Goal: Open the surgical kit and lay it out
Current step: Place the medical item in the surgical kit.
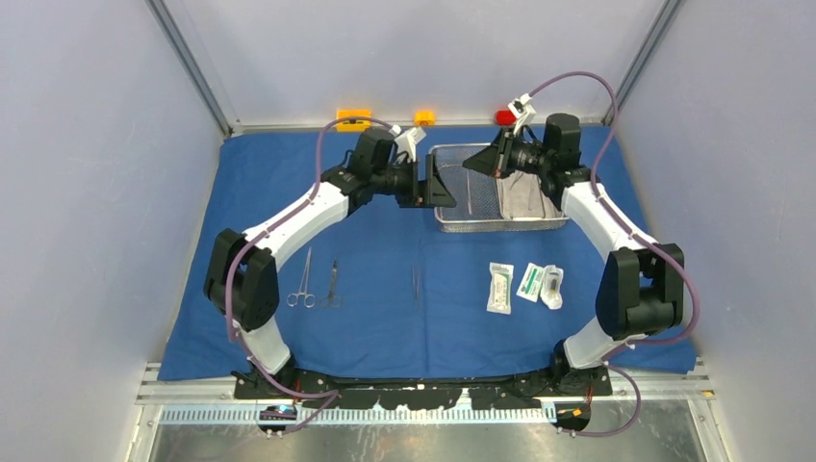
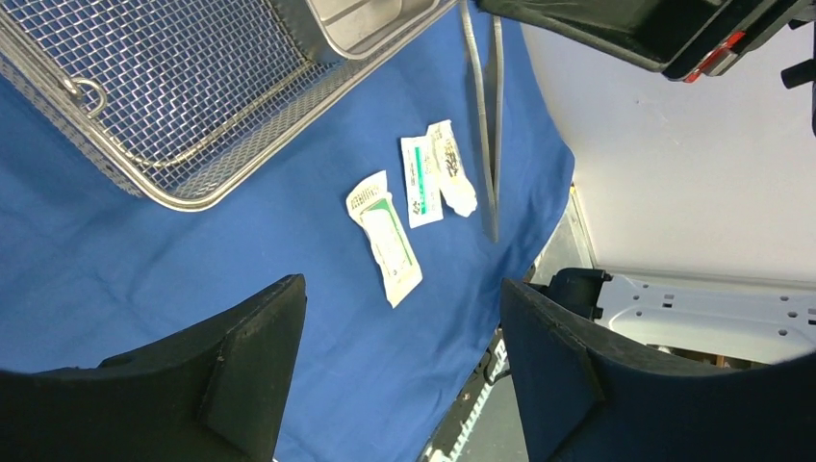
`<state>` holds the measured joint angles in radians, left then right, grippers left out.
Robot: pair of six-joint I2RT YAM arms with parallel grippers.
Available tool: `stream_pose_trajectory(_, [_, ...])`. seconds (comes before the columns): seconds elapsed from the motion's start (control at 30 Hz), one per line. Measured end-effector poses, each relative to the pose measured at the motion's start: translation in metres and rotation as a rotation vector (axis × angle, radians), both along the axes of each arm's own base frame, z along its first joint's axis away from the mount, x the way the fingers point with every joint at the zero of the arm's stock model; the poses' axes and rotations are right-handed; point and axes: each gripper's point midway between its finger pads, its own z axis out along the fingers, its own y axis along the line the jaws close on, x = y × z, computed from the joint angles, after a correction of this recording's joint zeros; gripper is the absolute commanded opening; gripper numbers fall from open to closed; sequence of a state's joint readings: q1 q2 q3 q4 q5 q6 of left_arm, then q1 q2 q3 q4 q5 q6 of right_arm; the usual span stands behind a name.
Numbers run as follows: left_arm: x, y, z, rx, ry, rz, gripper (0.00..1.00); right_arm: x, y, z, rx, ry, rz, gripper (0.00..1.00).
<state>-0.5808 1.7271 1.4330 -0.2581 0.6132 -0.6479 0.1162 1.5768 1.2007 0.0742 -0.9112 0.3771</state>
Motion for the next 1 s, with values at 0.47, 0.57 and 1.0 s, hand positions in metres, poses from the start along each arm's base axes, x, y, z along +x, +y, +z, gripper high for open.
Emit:
stream_pose_trajectory(0.47, [0.024, -0.022, 0.019, 0.037, -0.101, 0.055, 0.6, 0.013, 0.017, -0.019, -0.052, 0.092, -0.181, 0.0])
stream_pose_trajectory(0.57, [0.036, -0.023, 0.011, 0.077, -0.105, 0.08, 0.55, 0.014, 0.014, -0.025, -0.061, 0.111, -0.204, 0.0])
stream_pose_trajectory(1.0, [0.051, -0.034, -0.012, 0.147, -0.094, 0.08, 0.38, 0.015, 0.01, -0.029, -0.067, 0.127, -0.24, 0.0])
